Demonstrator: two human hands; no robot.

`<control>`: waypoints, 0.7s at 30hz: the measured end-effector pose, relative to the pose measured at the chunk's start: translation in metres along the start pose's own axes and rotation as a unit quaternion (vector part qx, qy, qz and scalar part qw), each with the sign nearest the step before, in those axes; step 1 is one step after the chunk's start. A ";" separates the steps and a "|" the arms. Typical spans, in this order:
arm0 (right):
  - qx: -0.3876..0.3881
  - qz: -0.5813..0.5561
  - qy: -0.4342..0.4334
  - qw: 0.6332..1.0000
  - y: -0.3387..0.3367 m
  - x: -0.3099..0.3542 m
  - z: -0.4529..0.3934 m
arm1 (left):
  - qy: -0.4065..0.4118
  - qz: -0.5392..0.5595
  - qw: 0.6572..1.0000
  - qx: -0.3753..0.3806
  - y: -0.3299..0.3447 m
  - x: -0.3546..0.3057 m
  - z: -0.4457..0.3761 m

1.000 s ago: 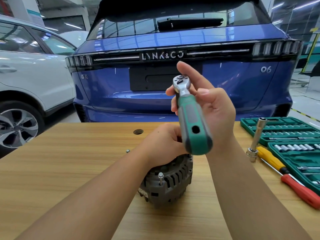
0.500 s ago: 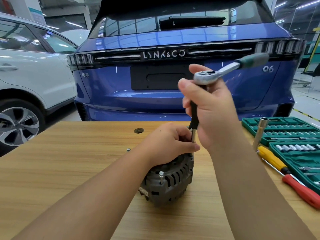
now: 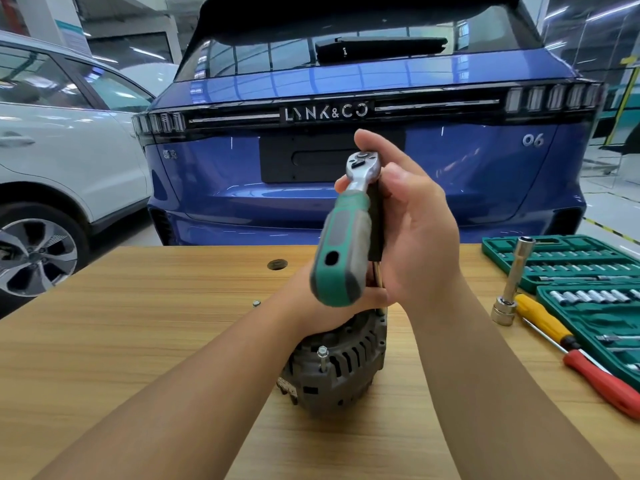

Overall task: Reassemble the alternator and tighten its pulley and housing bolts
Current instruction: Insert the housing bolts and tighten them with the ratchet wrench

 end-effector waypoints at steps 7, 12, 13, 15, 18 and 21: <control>-0.071 0.044 -0.005 0.997 0.002 0.008 0.002 | 0.042 0.017 0.999 -0.003 -0.001 -0.016 0.005; -0.124 0.061 0.009 0.990 -0.019 0.012 -0.004 | 0.027 -0.017 0.999 0.000 0.000 -0.015 0.005; -0.089 0.032 0.029 0.995 -0.019 0.011 -0.005 | 0.026 -0.016 1.000 -0.003 0.000 -0.014 0.005; -0.023 -0.013 0.032 0.999 -0.013 0.010 -0.005 | 0.028 -0.011 1.000 -0.005 -0.001 -0.013 0.004; -0.009 0.032 -0.062 0.997 -0.003 0.010 -0.001 | 0.038 0.015 0.999 -0.002 -0.002 -0.013 0.005; -0.004 0.081 -0.096 0.992 0.006 0.007 0.002 | 0.047 0.027 0.998 -0.009 -0.002 -0.015 0.006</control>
Point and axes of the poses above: each hand's wrist, its own z-axis away from the middle knuckle, its own y-axis out of the palm, x = y × z, the point moved 5 cm from there along -z, towards the middle knuckle, and after that the axes turned 6 degrees about -x, right-handed, at the moved point
